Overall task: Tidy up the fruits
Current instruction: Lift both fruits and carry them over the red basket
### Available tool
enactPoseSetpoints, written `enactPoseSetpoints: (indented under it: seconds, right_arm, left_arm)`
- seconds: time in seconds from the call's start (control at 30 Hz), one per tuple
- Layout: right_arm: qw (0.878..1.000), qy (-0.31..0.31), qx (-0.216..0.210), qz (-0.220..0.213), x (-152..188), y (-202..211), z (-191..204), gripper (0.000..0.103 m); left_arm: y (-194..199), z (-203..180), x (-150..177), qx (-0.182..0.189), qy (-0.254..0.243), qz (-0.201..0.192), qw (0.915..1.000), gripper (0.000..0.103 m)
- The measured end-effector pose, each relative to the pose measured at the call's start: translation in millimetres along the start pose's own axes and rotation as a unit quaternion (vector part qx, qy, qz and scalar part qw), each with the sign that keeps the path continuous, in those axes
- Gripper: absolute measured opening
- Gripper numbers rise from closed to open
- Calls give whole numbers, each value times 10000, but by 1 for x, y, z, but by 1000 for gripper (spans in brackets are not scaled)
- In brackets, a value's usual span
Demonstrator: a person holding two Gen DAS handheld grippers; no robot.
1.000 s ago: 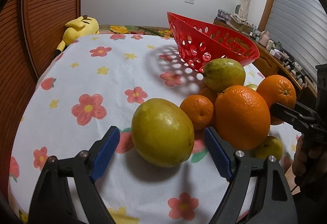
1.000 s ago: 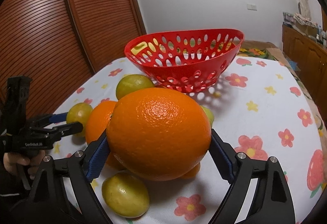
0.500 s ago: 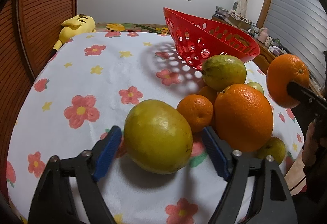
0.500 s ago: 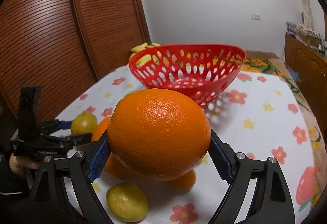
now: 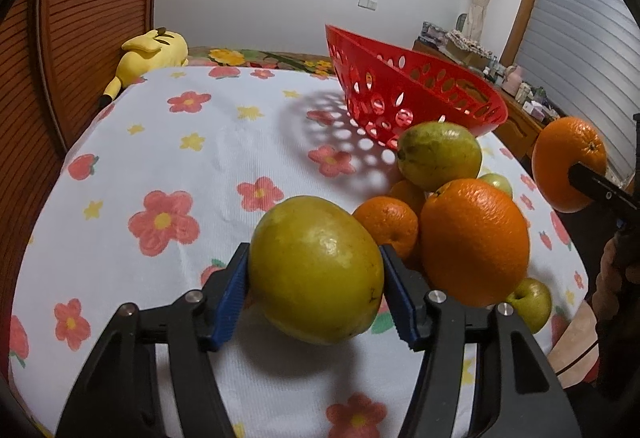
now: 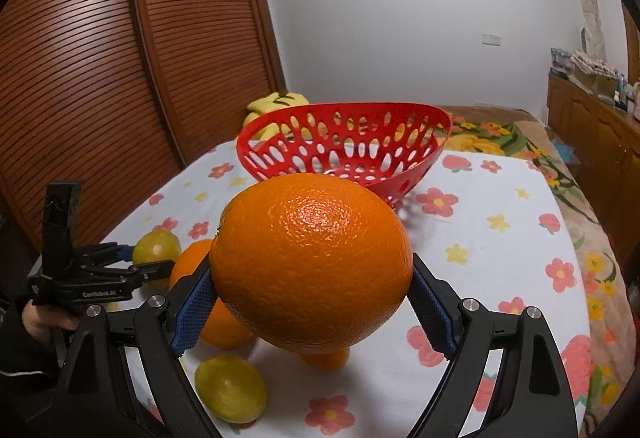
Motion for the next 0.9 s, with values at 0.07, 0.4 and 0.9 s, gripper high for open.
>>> enactPoseSetpoints:
  seconds: [0.07,0.4,0.9]
  right_arm:
    - [10000,-9,15,-18,-1,2,-3,90]
    - [9999,11,106,-109,-12,15,-10,90]
    - [9994,151,231,-204,-35,25,-20,90]
  left_arm:
    - [5,-1,-1,-4,16,-52,10000,61]
    - [29,-19,-27,106,-149,-351,9992,61]
    - [45,-54,-72,259,-561,-717,9955,61]
Point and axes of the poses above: each gripper's, at about its wrist camera, not at the fingertips, and y roughly against the way its jaws point, z to its left, x to its underside, the point moved 10 cm from there along -y, roughly the way its jaws point, and after that the axes turned 5 degrees about z, right-handed, at the moved point
